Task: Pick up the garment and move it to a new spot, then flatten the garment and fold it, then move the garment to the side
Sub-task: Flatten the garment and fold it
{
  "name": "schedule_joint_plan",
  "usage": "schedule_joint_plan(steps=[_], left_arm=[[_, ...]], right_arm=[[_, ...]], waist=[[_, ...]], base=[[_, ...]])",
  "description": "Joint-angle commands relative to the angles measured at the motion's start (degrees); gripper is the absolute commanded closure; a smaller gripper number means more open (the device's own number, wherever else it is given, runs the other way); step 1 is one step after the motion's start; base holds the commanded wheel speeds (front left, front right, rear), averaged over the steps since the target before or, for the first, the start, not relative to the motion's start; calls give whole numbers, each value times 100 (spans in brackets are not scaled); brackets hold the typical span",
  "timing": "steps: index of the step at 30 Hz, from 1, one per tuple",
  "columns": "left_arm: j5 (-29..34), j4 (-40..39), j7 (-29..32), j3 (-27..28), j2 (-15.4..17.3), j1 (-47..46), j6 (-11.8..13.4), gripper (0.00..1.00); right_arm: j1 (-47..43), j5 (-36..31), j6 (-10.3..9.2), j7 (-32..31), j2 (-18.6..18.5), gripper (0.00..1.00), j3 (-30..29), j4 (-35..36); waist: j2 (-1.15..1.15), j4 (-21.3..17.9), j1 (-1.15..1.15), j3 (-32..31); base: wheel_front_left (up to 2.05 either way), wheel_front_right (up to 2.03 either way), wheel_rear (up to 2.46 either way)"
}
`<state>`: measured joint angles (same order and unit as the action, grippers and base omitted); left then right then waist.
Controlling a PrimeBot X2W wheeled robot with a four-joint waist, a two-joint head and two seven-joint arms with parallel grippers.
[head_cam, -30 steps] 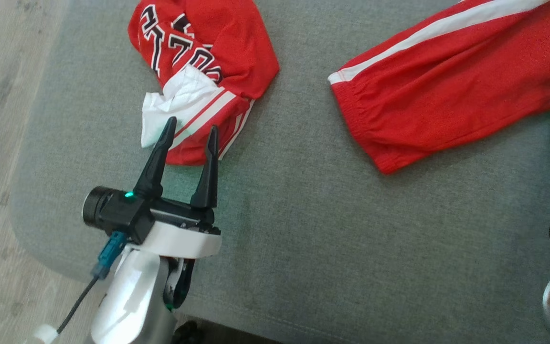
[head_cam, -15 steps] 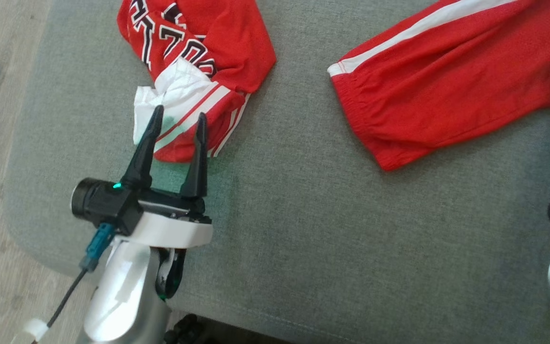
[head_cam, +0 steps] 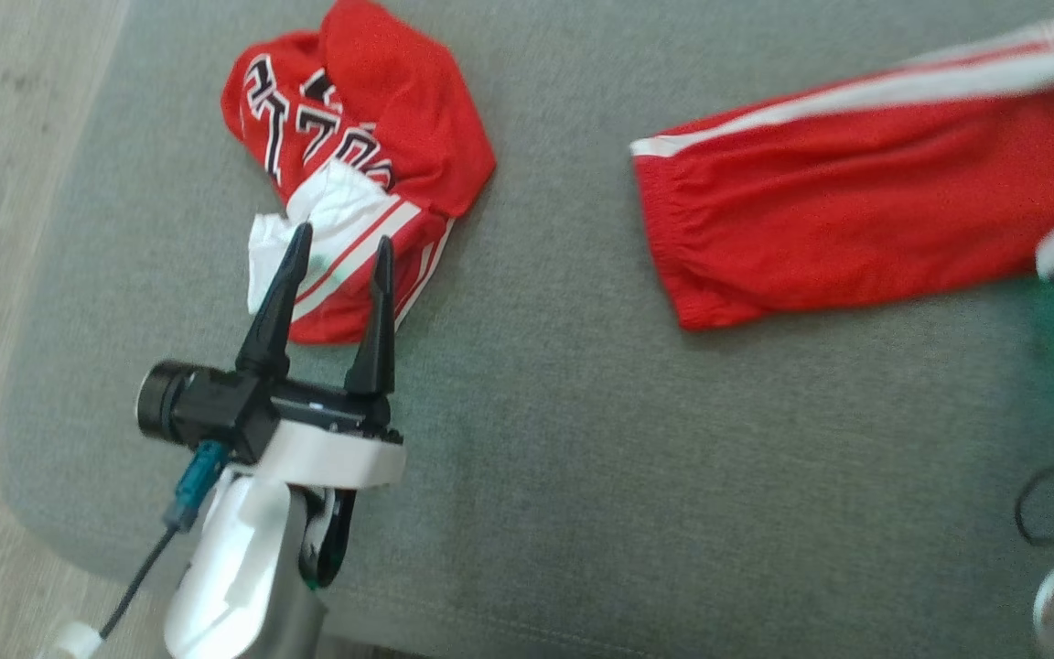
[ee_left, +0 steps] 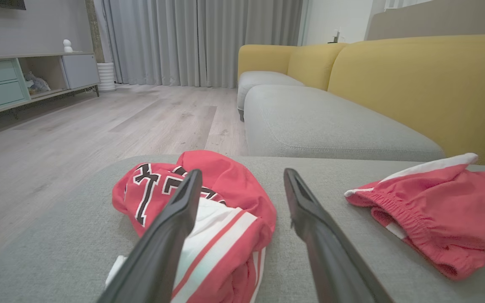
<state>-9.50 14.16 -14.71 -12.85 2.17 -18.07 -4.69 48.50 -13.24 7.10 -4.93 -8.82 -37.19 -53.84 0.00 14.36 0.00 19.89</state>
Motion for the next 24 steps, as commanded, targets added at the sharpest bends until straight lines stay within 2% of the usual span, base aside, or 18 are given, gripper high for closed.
schedule_joint_plan(steps=[1, 6, 14, 20, 24], left_arm=[[49, -138, -29, 183, 74, 73, 48, 0], [71, -93, -29, 199, 72, 270, 140, 0], [108, -68, -29, 217, 72, 526, 193, 0], [129, -83, -29, 227, 72, 584, 199, 0], [153, -80, -29, 206, 72, 561, 165, 0]], right_arm=[[-93, 111, 39, 101, -11, 100, 15, 277], [-800, 406, 39, 137, 191, 100, -168, 828], [-2073, 971, 39, -140, 552, 100, -231, 2227], [-2663, 1347, 39, -297, 590, 100, -37, 2721], [-2719, 1606, 39, -103, 592, 100, 181, 2774]], waist=[[0, -143, 0, -269], [0, -330, 0, -631], [0, -525, 0, -934], [0, -580, 0, -972], [0, -563, 0, -938]], base=[[0, 0, 0], [0, 0, 0], [0, 0, 0], [0, 0, 0], [0, 0, 0]])
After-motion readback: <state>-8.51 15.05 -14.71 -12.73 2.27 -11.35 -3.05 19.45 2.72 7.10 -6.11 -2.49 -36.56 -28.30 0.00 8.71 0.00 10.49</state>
